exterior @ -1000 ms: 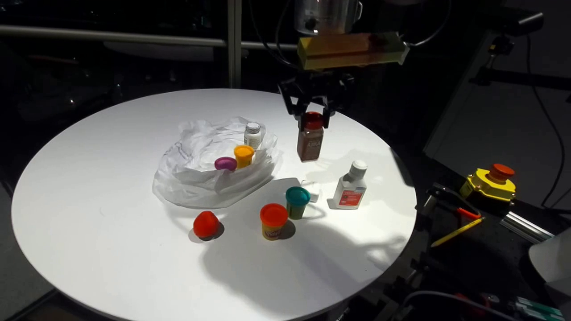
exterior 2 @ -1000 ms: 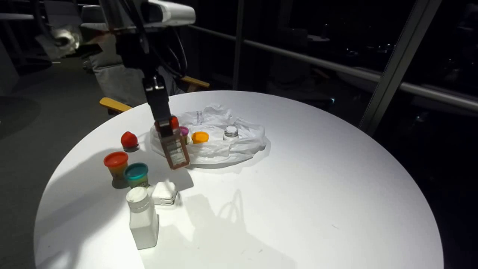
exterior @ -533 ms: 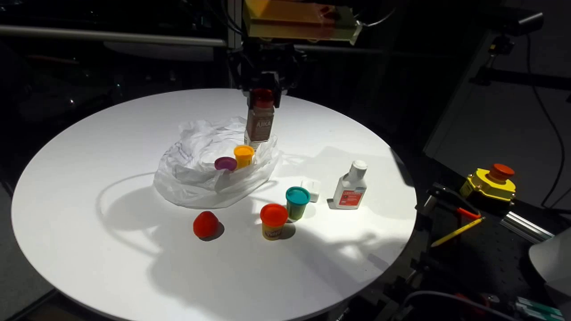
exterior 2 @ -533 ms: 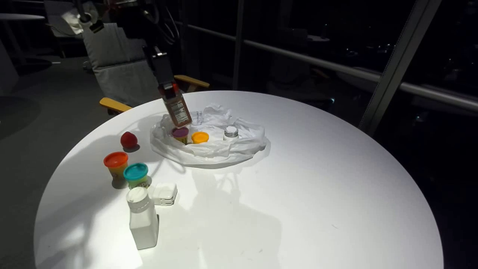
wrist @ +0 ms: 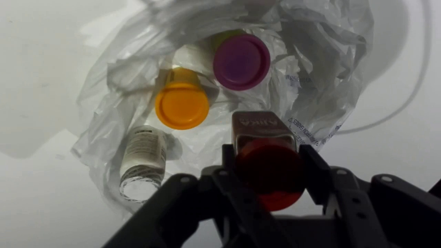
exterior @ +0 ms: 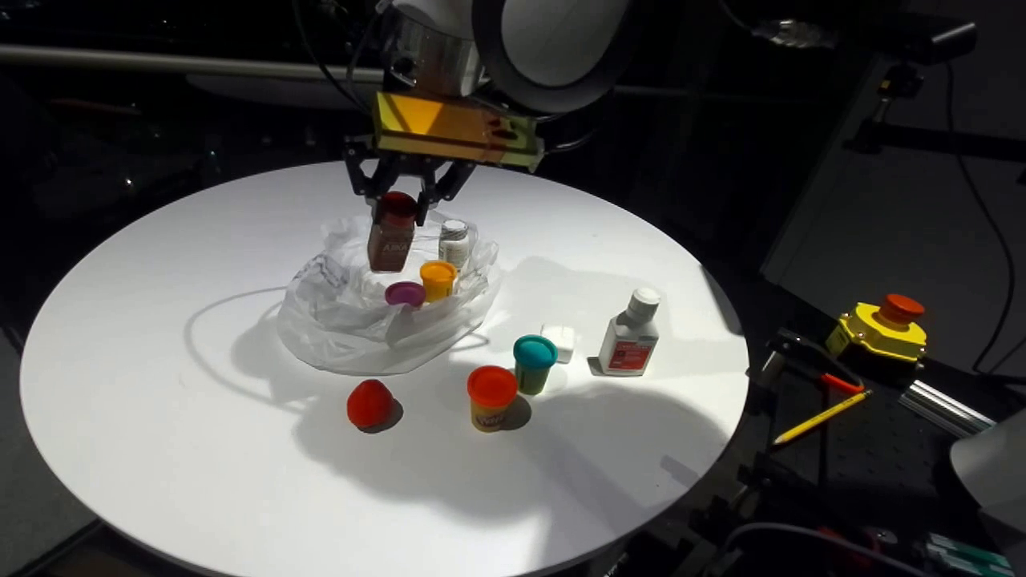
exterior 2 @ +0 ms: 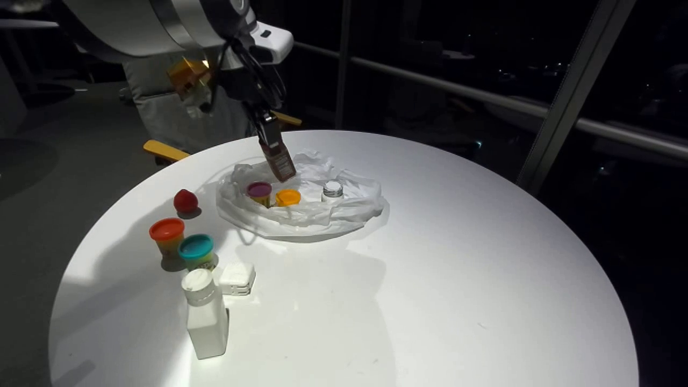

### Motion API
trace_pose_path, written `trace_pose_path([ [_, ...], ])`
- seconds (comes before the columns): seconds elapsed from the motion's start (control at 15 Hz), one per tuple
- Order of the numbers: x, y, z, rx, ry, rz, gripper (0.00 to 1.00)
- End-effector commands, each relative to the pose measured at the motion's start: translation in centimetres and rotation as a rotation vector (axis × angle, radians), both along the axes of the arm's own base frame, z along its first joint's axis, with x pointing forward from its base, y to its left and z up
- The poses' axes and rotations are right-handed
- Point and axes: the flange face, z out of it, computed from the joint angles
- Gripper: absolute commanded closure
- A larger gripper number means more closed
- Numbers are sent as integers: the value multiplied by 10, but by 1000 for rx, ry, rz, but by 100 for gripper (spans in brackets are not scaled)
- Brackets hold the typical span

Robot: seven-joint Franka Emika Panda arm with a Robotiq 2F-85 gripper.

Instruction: Pick up the bottles and small containers from the table and put them in the plastic bag.

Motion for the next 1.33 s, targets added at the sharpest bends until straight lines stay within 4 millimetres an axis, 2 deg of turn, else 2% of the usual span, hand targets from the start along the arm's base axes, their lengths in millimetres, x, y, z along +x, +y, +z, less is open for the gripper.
trace_pose_path([
  [0.0,32,5,-7,6,-103,56,76],
  [0.47,51,6,-35,-64,-44,117,75],
  [0.73,55,8,-37,-98,-21,140,76],
  [0.8,56,8,-37,-103,-20,140,41],
  [0.87,56,8,-34,-105,-27,138,25],
  [1.07,60,4,-26,-105,-57,117,5],
  [1.13,61,2,-23,-105,-65,112,0],
  [1.27,63,-2,-19,-104,-75,106,0],
])
